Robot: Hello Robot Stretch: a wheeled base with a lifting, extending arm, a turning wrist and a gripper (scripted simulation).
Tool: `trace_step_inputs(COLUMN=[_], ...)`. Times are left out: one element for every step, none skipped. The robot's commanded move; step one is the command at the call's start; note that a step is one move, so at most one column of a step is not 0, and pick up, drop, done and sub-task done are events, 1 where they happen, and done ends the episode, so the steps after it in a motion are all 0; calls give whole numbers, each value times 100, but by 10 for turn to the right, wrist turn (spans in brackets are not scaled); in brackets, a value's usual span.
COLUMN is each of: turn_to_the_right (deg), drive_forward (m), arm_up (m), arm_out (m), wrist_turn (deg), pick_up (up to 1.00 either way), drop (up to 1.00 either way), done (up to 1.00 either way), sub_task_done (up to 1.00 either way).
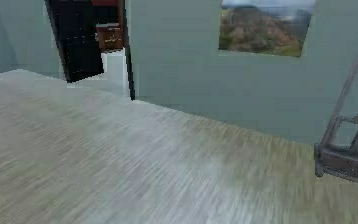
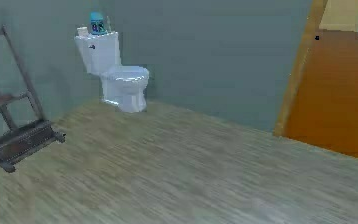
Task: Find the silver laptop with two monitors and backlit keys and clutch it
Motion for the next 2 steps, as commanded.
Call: trace_step_inputs(turn_to_the_right=[450,450], drive_forward=[0,0], arm_up=[0,0], arm_out=[0,0], wrist_turn=[0,0], pick_up=[0,0], drop=[0,0], done=[0,0], sub_task_done=[0,0])
